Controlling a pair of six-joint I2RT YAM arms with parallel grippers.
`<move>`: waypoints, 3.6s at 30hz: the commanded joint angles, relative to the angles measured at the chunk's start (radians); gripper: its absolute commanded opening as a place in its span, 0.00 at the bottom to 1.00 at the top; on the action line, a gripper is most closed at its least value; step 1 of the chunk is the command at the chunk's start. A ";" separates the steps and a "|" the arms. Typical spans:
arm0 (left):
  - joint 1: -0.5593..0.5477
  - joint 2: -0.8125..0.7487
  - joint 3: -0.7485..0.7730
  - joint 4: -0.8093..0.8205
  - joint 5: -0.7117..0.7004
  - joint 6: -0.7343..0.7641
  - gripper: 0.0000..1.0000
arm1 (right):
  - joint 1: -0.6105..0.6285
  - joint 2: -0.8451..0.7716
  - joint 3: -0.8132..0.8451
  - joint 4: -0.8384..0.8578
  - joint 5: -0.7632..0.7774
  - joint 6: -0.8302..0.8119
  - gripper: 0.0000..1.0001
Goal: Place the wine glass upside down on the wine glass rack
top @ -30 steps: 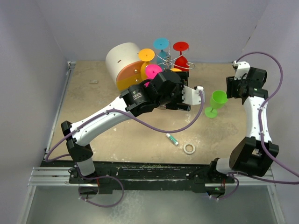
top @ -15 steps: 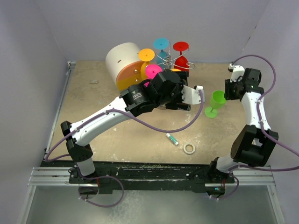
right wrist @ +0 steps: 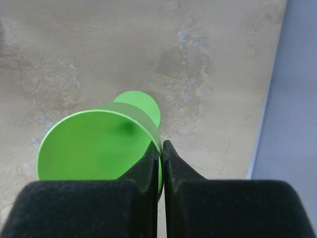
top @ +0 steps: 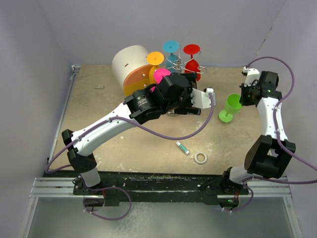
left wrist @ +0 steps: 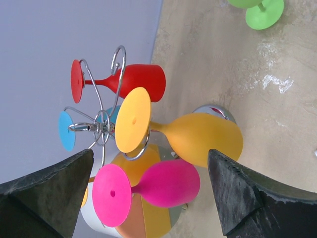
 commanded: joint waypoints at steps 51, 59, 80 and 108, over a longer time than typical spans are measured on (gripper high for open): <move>0.519 -0.027 0.028 0.247 0.847 -1.306 0.68 | 0.252 -0.277 0.502 0.231 -0.719 0.403 0.00; 0.521 -0.015 0.023 0.270 0.887 -1.311 0.34 | 0.254 -0.278 0.489 0.229 -0.717 0.395 0.00; 0.643 -0.111 0.048 0.229 0.735 -1.166 0.00 | 0.255 -0.292 0.480 0.076 -0.667 0.293 0.69; 0.214 0.046 0.380 0.163 0.064 -0.260 0.00 | 0.059 -0.244 0.087 0.224 -0.123 0.183 0.73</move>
